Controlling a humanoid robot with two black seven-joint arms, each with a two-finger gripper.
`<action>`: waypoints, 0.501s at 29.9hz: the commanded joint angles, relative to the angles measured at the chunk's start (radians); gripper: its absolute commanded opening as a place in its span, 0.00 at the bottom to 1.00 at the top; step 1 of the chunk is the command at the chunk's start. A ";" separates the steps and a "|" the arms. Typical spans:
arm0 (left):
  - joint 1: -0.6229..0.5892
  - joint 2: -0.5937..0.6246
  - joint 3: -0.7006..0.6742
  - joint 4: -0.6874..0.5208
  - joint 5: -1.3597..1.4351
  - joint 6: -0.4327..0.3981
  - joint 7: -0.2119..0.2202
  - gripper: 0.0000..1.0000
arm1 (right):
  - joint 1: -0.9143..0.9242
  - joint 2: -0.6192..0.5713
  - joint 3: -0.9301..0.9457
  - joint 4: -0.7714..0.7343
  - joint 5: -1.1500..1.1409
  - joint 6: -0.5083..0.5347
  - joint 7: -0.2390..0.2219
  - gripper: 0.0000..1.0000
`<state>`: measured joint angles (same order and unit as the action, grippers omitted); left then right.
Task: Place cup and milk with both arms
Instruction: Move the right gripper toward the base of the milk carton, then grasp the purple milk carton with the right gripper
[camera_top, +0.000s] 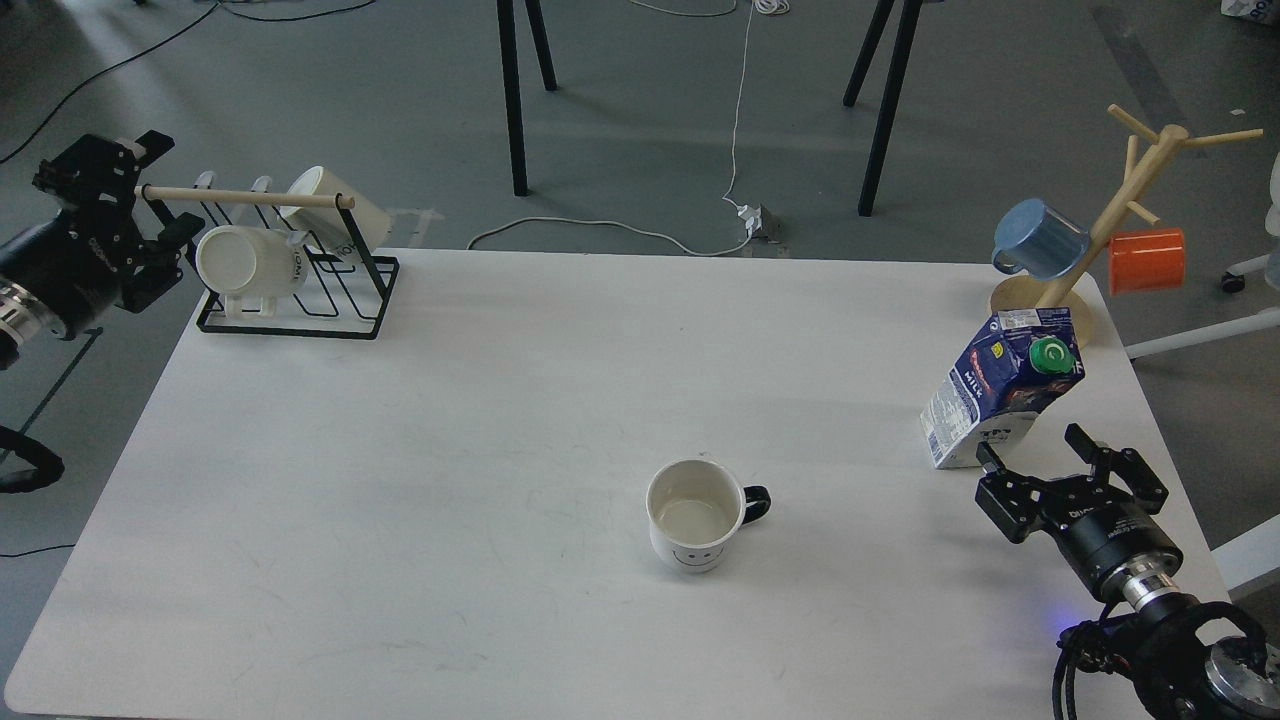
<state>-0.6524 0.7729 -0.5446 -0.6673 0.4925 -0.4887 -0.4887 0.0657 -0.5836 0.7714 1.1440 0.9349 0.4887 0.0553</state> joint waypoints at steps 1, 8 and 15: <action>0.000 -0.001 0.000 0.000 0.000 0.000 0.000 0.98 | 0.006 0.010 -0.004 -0.021 -0.001 0.000 0.000 0.99; 0.000 -0.001 0.000 0.000 0.000 0.000 0.000 0.98 | 0.017 0.040 -0.006 -0.046 -0.007 0.000 0.000 0.99; 0.000 -0.001 0.000 0.000 0.000 0.000 0.000 0.98 | 0.023 0.059 -0.003 -0.053 -0.013 0.000 0.000 0.99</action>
<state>-0.6510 0.7707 -0.5446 -0.6673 0.4925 -0.4887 -0.4887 0.0857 -0.5305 0.7656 1.0911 0.9226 0.4887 0.0554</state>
